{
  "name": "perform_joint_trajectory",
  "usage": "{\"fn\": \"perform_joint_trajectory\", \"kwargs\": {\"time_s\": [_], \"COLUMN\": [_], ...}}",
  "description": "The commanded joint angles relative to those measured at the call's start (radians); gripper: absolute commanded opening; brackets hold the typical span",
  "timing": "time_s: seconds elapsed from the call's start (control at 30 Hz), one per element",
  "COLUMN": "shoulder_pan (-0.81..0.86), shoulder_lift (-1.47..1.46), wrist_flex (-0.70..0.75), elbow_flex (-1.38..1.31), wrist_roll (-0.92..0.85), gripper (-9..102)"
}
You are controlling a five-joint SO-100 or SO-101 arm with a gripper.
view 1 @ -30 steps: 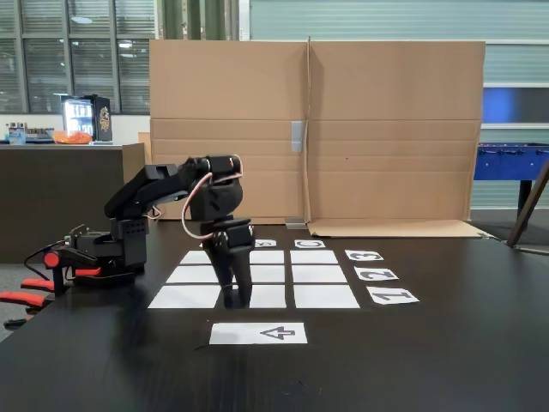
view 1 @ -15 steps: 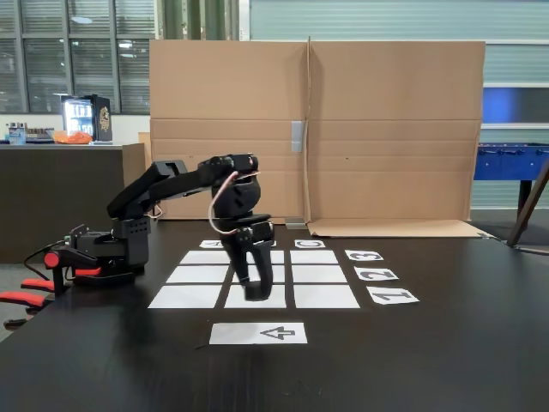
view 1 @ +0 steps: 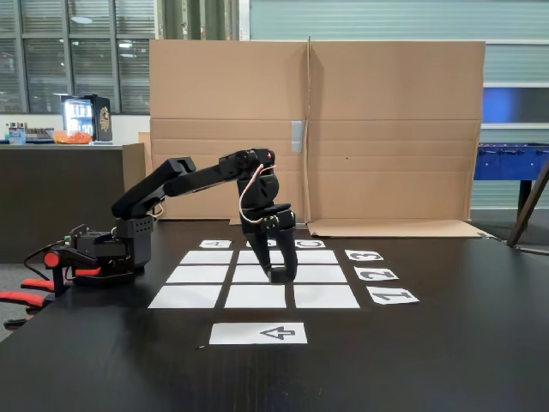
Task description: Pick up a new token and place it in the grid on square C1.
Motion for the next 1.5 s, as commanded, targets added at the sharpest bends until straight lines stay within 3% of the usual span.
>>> {"fn": "perform_joint_trajectory", "kwargs": {"time_s": [0.0,0.4,0.73,1.47], "shoulder_pan": [-0.032,-0.106,-0.115,-0.164], "shoulder_lift": [0.061,-0.017,-0.141,-0.161], "wrist_flex": [-0.029,-0.121,-0.129,-0.175], "elbow_flex": [-0.014,-0.02,-0.166,-0.156], "wrist_roll": [0.015,0.038,0.038,0.052], "gripper": [-1,-1,-1,-1]}}
